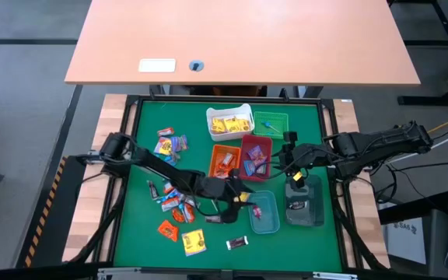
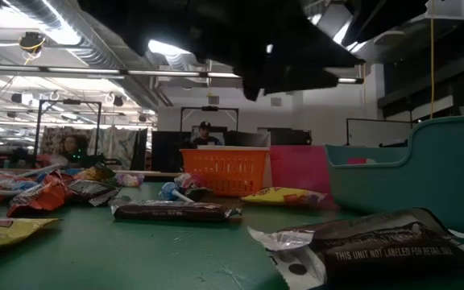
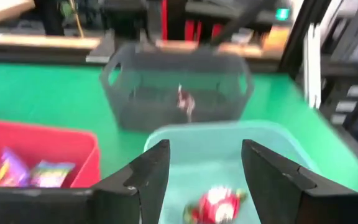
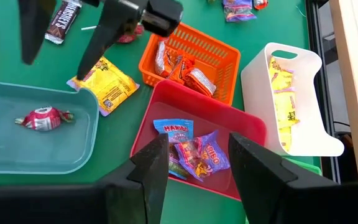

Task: Sort candy
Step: Put the yellow bag of candy into the white bin

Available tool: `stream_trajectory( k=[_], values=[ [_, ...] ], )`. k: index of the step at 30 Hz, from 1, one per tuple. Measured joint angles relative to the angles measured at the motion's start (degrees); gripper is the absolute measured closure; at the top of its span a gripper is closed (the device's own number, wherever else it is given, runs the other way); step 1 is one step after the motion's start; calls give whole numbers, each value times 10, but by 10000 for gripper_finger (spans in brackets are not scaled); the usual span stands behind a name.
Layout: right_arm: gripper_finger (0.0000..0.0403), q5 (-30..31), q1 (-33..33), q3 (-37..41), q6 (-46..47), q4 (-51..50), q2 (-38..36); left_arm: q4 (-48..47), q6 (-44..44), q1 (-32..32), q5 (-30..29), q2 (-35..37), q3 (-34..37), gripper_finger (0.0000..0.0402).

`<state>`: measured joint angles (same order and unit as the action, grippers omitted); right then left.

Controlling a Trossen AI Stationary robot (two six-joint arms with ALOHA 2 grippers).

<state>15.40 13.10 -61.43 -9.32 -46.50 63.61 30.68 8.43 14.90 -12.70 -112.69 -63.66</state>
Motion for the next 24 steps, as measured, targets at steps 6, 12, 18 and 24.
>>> stream_trajectory(
  k=[6, 12, 18, 24],
  values=[
    [237, 0, 0, 0, 0, 0, 0, -123, 0, 3, -1, 22, 0, 215],
    [237, 0, 0, 0, 0, 0, 0, -231, 0, 4, -5, 22, 0, 215],
    [237, 0, 0, 0, 0, 0, 0, -245, 0, 4, -17, 11, 0, 215],
    [237, 0, 0, 0, 0, 1, 0, -242, 0, 5, -13, -21, 0, 215]
  ],
)
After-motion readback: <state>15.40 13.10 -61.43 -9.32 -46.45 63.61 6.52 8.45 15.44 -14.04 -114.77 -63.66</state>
